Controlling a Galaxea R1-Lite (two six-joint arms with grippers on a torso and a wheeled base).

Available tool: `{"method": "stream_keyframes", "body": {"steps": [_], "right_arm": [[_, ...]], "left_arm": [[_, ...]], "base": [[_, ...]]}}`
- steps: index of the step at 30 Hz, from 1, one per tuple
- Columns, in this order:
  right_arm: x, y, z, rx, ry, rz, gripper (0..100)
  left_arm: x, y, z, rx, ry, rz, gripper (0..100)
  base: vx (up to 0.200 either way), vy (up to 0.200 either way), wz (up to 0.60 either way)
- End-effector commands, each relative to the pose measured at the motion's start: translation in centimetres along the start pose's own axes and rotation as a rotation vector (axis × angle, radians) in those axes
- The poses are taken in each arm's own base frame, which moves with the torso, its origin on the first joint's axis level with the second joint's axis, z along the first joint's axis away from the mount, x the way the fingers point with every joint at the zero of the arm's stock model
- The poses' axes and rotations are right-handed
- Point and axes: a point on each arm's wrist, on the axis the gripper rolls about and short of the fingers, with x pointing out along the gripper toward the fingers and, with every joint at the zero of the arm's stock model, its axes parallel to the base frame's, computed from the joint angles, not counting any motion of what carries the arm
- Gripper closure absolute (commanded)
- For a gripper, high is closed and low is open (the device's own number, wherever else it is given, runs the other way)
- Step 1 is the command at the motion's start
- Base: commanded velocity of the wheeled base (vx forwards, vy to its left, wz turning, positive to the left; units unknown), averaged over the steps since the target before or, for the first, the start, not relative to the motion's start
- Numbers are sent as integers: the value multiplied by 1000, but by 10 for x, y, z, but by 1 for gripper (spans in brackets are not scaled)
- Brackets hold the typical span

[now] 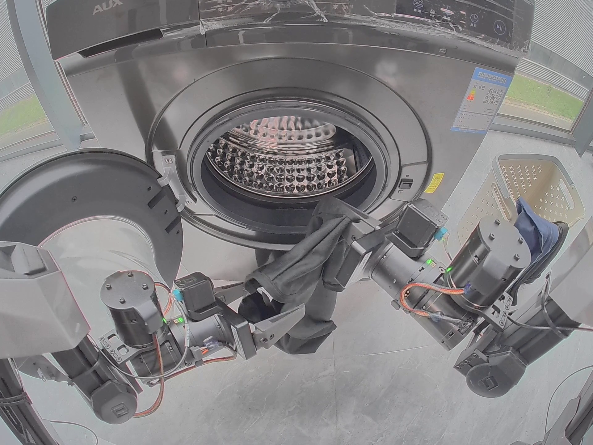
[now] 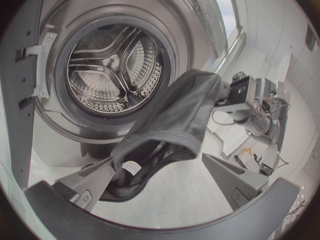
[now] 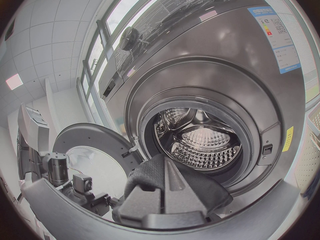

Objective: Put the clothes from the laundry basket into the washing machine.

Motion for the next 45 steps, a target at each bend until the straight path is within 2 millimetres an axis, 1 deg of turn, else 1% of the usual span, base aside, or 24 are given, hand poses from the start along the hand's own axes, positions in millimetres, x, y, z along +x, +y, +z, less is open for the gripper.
{"method": "stream_keyframes", "body": {"steps": [1,4,6,9,14,20,21,24,30,31,36,45], "right_arm": [[1,1,5,1,-18,1,100],[1,1,5,2,-19,1,100],[1,1,6,4,-22,3,100],[0,2,9,5,-29,5,100],[0,3,10,6,-31,5,100],[1,4,11,7,-37,-2,100],[2,5,11,8,-39,-1,100],[3,5,11,8,-42,-2,100],[12,6,9,9,-51,-1,100],[17,6,5,9,-50,-4,100],[29,6,-5,7,-36,-26,100],[48,7,5,9,-46,-32,100]], "left_arm": [[7,12,-18,-16,63,32,0],[10,17,-23,-23,75,47,0],[13,23,-29,-31,93,60,0],[17,27,-37,-35,116,67,0],[25,37,-44,-26,125,85,0],[29,39,-55,-23,157,83,0],[29,40,-60,-15,173,80,0],[30,40,-66,-3,193,78,0],[29,39,-67,1,203,76,0],[28,39,-68,0,207,76,0],[25,37,-70,-2,220,74,0],[25,36,-72,-1,228,71,0]], "base": [[0,0,0],[0,0,0],[0,0,0],[0,0,0],[0,0,0],[0,0,0],[0,0,0],[0,0,0],[0,0,0],[0,0,0],[0,0,0],[0,0,0]]}}
